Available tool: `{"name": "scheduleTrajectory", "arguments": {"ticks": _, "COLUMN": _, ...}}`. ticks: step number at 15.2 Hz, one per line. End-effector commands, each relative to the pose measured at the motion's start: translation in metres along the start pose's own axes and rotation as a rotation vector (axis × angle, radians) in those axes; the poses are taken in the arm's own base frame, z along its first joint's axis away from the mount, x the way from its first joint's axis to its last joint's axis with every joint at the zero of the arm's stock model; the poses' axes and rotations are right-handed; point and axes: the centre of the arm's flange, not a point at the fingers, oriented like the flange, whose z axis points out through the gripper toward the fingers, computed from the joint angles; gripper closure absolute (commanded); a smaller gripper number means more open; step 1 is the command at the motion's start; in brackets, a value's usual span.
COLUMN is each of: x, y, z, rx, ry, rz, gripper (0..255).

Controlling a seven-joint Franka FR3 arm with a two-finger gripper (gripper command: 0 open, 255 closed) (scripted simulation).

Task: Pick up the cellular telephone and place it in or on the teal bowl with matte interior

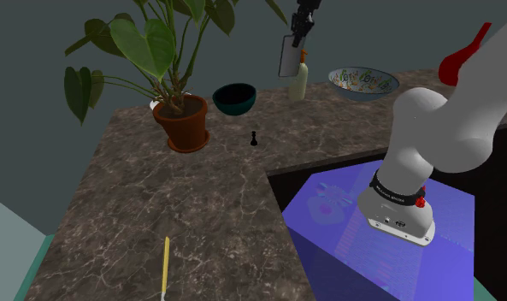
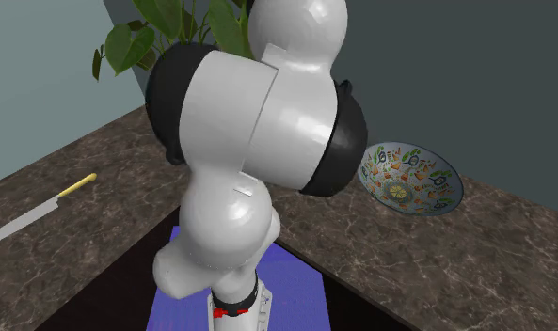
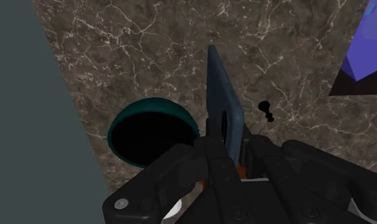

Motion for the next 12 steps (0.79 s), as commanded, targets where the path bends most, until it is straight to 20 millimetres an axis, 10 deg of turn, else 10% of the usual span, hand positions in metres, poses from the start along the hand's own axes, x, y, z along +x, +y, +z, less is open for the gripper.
{"name": "scheduleTrajectory", "arguments": {"ticks": 1, "x": 0.025, "y": 0.011, "z": 0.003, "rx": -0.001, "ry": 0.001, "rz": 0.0, "gripper": 255}}
{"name": "scheduleTrajectory", "arguments": {"ticks": 12, "x": 0.151, "y": 0.082, "z": 0.018, "rx": -0.001, "ry": 0.001, "rz": 0.0, "gripper": 255}}
